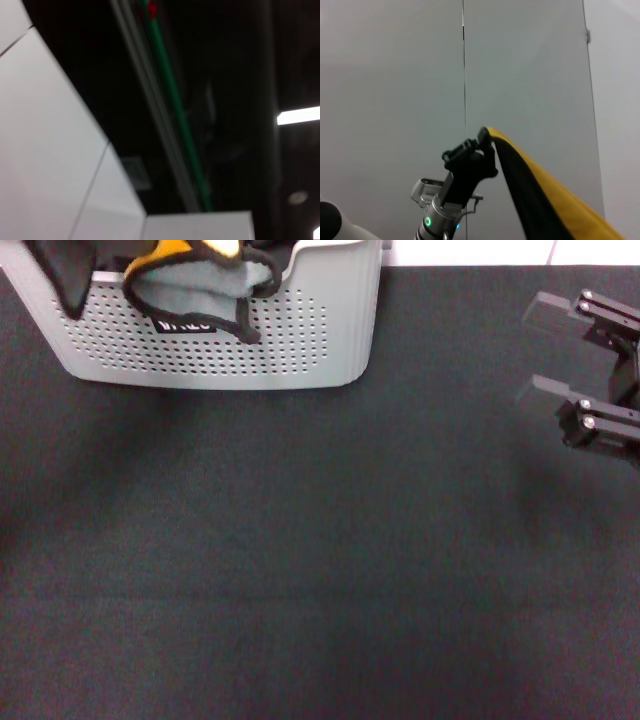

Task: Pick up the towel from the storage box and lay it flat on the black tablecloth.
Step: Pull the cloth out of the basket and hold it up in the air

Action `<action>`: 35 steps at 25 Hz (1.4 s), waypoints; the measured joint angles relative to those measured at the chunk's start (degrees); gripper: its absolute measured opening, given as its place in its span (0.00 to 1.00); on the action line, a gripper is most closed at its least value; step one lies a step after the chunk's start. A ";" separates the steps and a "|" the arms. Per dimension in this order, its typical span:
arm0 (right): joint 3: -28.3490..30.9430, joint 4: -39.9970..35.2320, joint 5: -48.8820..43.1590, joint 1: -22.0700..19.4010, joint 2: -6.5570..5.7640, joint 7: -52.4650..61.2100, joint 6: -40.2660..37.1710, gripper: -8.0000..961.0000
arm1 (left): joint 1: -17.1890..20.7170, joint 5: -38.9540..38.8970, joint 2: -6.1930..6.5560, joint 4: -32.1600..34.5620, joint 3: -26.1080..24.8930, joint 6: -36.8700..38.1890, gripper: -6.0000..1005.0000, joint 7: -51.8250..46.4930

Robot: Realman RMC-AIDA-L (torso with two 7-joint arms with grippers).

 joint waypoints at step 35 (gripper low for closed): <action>-36.40 8.59 30.56 12.51 0.32 -13.19 13.46 0.67 | -2.17 -23.50 -0.76 3.62 19.27 -0.42 0.03 6.87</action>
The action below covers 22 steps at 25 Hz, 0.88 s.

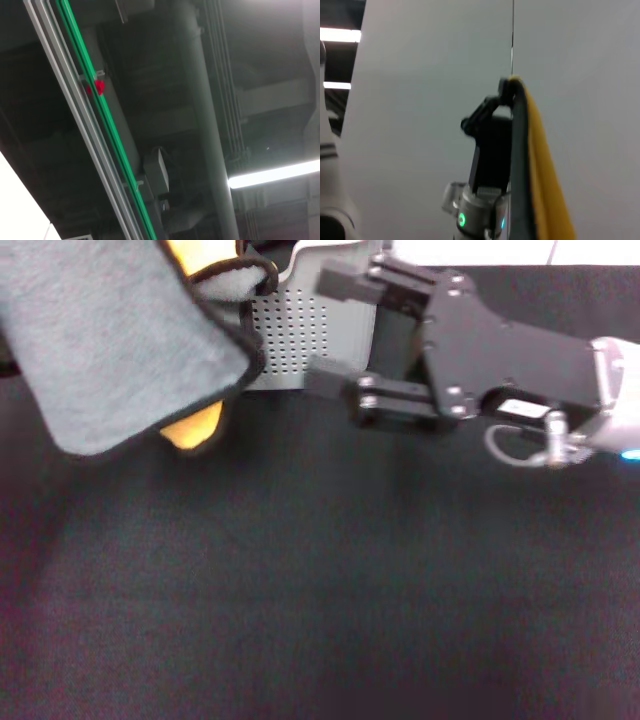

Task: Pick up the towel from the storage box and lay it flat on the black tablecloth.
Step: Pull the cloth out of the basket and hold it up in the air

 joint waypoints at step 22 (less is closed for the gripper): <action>-11.38 -6.93 4.04 -1.71 0.00 -3.79 11.84 0.30 | -2.77 -0.77 -0.02 -4.81 0.51 -0.02 0.03 0.62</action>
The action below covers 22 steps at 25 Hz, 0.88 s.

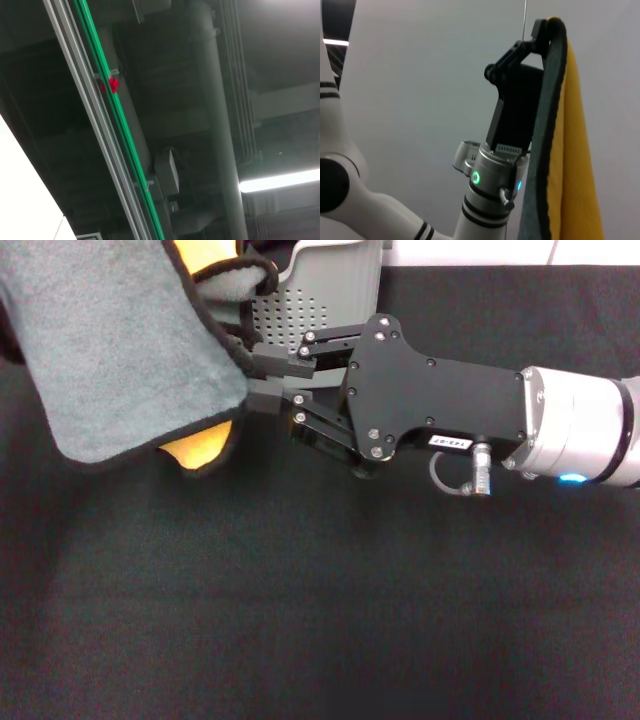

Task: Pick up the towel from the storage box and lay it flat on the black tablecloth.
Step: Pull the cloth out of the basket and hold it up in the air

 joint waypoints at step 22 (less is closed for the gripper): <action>-4.19 -0.68 6.67 -1.06 0.00 -7.20 4.50 0.09 | 0.50 -0.95 -0.05 -1.41 1.34 0.04 0.03 -0.52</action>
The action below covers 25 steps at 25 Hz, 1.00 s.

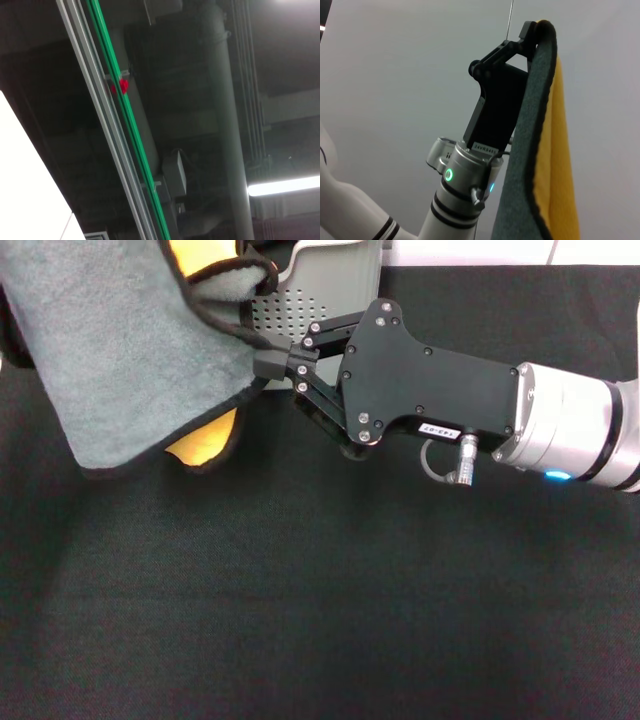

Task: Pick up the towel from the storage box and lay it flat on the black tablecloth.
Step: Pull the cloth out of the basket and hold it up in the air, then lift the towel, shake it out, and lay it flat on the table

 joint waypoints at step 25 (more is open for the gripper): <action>19.05 -27.72 -22.48 -15.27 -0.83 14.08 1.09 0.03 | 6.34 7.26 4.03 -16.05 -0.33 -0.45 0.03 -17.54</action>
